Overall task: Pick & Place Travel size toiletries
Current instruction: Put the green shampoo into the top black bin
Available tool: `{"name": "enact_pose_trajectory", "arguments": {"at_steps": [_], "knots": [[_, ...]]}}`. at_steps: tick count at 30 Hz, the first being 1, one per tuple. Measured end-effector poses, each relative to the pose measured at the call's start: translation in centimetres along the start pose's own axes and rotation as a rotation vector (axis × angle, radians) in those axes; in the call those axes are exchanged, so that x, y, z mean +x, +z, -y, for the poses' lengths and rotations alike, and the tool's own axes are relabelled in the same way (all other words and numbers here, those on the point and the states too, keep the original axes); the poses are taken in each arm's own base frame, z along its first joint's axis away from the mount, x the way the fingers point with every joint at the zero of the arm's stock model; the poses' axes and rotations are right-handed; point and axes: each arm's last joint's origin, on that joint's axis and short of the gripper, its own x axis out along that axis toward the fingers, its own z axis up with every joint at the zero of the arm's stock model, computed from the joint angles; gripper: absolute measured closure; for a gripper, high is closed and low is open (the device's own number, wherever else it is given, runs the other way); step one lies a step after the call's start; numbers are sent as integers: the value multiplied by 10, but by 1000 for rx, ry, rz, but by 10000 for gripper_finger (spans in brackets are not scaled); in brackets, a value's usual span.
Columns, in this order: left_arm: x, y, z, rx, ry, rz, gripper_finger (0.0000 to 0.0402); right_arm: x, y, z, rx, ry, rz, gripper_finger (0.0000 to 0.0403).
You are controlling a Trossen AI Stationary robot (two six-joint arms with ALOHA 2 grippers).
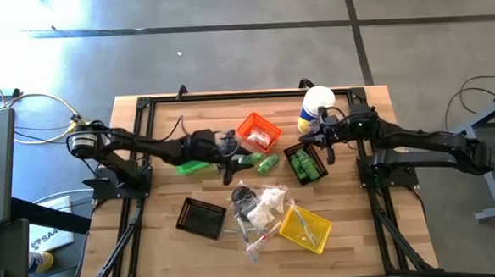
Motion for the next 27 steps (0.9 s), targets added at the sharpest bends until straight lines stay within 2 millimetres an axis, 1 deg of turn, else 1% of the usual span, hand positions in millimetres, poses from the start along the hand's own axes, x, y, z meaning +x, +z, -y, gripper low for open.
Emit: {"name": "enact_pose_trajectory", "arguments": {"at_steps": [3, 8, 12, 19, 23, 27], "knots": [[-6, -9, 3, -13, -2, 70, 222, 9, -4, 2, 39, 33, -15, 401], [-14, -19, 4, -22, 7, 124, 222, 30, -9, -2, 28, 92, -11, 401], [-16, -19, 4, -24, 6, 153, 222, 49, -13, -9, 7, 135, 18, 401], [-17, -16, 4, -29, 6, 185, 222, 73, -21, -16, 46, 122, 68, 401], [-17, -16, 4, -30, 6, 183, 222, 79, -29, -17, 43, 126, 38, 401], [-17, -16, 4, -30, 7, 184, 222, 79, -27, -16, 6, 123, 60, 401]]}}
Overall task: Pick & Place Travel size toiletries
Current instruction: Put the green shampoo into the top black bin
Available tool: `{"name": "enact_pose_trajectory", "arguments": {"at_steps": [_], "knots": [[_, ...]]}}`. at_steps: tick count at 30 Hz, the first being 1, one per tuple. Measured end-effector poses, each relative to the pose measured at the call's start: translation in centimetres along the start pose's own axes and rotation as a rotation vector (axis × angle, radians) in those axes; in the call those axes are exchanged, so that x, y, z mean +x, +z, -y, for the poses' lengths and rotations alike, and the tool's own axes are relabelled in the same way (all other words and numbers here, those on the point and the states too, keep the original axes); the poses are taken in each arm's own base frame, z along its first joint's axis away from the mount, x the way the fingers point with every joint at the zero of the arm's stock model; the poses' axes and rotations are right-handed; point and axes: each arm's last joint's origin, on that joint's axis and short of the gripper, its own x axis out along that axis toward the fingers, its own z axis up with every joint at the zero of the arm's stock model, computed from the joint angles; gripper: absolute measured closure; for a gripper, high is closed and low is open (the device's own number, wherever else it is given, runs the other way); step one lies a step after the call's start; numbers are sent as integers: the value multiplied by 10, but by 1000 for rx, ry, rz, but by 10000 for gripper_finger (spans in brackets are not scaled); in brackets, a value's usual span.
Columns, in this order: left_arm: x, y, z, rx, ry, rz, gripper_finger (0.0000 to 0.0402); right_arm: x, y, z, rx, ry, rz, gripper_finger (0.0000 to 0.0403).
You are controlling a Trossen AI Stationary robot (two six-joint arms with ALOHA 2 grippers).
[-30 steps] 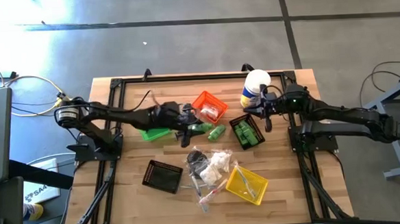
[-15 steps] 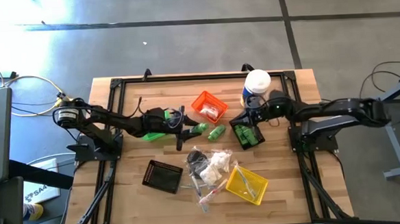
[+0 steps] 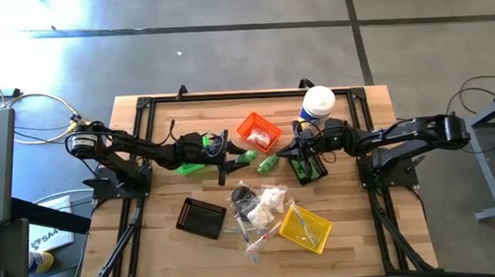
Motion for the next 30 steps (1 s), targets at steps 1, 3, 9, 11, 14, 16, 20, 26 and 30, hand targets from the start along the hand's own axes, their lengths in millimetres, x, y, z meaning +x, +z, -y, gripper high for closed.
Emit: {"name": "enact_pose_trajectory", "arguments": {"at_steps": [1, 3, 9, 11, 14, 16, 20, 26, 30], "knots": [[0, 0, 0, 0, 0, 1, 222, 0, 2, 0, -21, 1, 15, 401], [0, 1, 0, 4, 4, 12, 222, 0, 5, 0, -68, 2, 50, 401], [0, 5, -1, 32, 50, 51, 222, -1, 11, 3, -113, -116, 115, 399], [0, 6, -1, 36, 52, 65, 222, -1, 12, 3, -111, -127, 117, 389], [0, 6, -1, 35, 52, 64, 222, 0, 11, 2, -93, -121, 116, 357], [0, 6, -1, 36, 52, 65, 222, 2, 9, 0, -75, -113, 112, 325], [0, 6, -1, 35, 52, 64, 222, 5, 9, -4, -60, -94, 132, 255], [0, 6, -1, 36, 52, 65, 222, 17, -2, -7, -44, -172, 148, 172], [0, 7, -1, 36, 48, 66, 222, 26, -10, -4, 70, -188, 171, 135]]}}
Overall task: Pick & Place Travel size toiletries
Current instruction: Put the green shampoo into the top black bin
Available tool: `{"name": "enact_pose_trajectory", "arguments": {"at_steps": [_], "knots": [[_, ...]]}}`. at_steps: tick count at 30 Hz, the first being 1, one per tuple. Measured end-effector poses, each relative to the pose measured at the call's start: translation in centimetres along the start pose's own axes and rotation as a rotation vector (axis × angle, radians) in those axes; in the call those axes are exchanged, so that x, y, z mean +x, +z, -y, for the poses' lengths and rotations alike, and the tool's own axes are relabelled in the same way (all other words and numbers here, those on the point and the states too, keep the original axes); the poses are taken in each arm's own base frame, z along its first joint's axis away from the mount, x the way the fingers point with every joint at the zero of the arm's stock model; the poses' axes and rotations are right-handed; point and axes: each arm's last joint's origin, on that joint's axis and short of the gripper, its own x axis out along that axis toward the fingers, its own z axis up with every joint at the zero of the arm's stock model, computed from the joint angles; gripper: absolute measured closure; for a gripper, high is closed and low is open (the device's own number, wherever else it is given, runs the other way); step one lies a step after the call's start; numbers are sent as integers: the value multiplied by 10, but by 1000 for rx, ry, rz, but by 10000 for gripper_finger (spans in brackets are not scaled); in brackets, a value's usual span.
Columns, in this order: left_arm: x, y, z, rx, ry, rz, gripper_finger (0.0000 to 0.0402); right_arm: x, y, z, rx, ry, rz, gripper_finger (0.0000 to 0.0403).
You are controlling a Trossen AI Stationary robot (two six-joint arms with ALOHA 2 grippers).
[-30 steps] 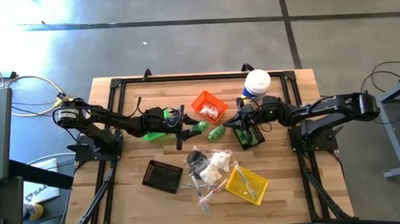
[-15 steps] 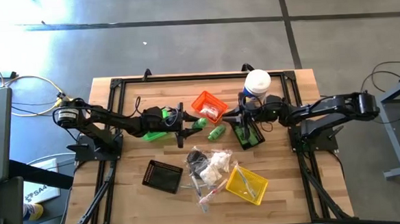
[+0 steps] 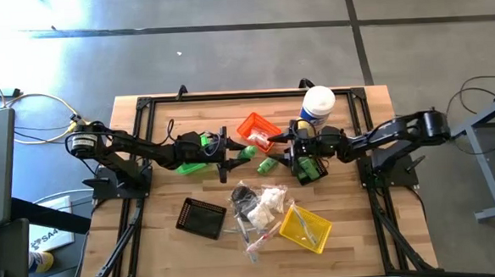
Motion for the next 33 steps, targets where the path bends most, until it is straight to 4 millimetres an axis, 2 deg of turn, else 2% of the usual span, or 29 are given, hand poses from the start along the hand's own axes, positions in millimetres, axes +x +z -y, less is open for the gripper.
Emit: {"name": "enact_pose_trajectory", "arguments": {"at_steps": [5, 10, 23, 30, 33], "knots": [[0, 0, 0, 0, -1, -3, 222, 12, -7, 2, 30, 2, 8, 101], [0, 0, 0, -1, -9, -3, 222, 31, -10, -4, 19, 31, 6, 85], [0, 0, 0, -1, -11, -4, 222, 61, -14, -11, -5, 90, 3, 85], [0, -1, 0, -2, -11, -8, 222, 67, -10, -14, -52, 106, 9, 87], [0, -1, 0, -2, -11, -13, 222, 68, -10, -14, -51, 112, 0, 100]]}}
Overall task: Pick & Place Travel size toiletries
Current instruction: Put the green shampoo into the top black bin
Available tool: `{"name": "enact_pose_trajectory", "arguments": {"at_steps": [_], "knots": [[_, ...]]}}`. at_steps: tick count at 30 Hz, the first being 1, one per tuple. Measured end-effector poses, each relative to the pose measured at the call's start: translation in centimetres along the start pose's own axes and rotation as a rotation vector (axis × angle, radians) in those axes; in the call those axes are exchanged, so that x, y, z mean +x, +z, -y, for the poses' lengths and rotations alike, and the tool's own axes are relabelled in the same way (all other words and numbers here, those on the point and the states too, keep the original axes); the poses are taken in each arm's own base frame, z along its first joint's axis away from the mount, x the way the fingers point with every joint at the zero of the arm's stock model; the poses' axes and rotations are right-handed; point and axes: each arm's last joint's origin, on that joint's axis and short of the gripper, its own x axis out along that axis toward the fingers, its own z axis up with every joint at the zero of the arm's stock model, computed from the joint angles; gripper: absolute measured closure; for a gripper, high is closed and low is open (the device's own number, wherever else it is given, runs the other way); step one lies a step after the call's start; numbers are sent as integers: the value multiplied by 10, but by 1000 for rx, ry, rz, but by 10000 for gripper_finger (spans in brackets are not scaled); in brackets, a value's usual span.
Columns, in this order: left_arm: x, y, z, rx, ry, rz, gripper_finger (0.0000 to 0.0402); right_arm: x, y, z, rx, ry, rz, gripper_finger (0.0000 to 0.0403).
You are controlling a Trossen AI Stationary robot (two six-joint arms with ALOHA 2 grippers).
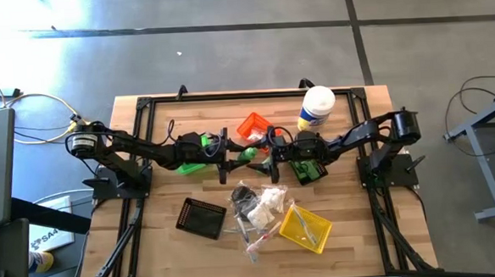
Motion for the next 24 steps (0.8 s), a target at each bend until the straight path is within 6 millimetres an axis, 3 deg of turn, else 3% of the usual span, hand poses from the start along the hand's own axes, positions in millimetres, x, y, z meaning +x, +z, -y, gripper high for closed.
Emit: {"name": "enact_pose_trajectory", "arguments": {"at_steps": [14, 24], "knots": [[0, 0, 0, 0, -1, -1, 222, 0, -1, 1, 2, -12, -11, 208], [0, 0, 0, -7, -1, -2, 222, 0, -1, 1, 4, -14, -13, 239]]}}
